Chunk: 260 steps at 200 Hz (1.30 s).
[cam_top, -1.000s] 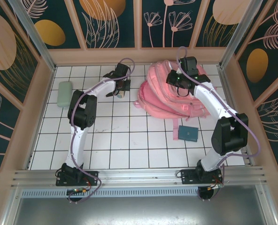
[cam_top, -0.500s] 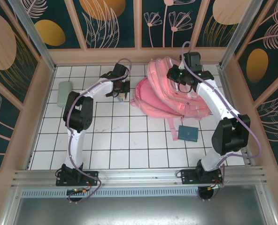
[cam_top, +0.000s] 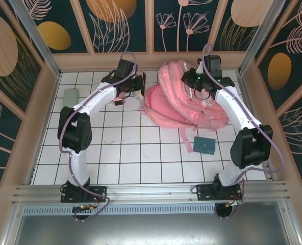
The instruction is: Pack the student bag
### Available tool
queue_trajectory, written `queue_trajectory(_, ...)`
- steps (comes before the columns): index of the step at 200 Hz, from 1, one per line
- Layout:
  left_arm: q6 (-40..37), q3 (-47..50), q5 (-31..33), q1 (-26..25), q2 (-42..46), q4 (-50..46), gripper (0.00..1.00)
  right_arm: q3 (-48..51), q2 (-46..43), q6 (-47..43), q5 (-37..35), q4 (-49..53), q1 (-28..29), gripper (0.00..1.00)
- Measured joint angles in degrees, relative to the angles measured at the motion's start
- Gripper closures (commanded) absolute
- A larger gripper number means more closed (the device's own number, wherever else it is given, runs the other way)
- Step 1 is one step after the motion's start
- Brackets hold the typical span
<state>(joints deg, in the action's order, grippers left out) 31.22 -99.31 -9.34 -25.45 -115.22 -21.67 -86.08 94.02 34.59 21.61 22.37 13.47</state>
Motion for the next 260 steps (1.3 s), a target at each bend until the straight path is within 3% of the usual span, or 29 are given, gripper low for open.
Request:
queue_trajectory(74, 9.14, -4.39, -5.25, -8.39, -10.67, 5.42, 1.00, 3.15, -1.84, 5.33, 4.44, -4.57, -0.81, 1.00)
queue_trajectory(115, 12.68, -9.55, -5.88, -10.49, -17.33, 6.56, 1.00, 3.89, -2.91, 6.47, 4.98, -4.92, -0.87, 1.00)
queue_trajectory(166, 16.28, -11.74, -6.75, -12.46, -18.93, 9.35, 1.00, 6.36, -3.89, 6.75, 5.07, -7.08, -1.07, 1.00)
queue_trajectory(185, 16.57, -11.89, -7.08, -13.00, -19.19, 9.53, 0.70, 6.49, -3.89, 6.75, 5.07, -7.21, -1.07, 1.00)
queue_trajectory(207, 16.96, -11.89, -7.37, -13.14, -19.19, 9.53, 0.55, 7.13, -3.93, 6.75, 5.11, -7.87, -1.07, 1.00)
queue_trajectory(260, 15.82, -10.01, -5.60, -13.11, -16.06, 7.96, 0.46, 9.03, -4.63, 6.73, 5.51, -9.99, -1.07, 1.00)
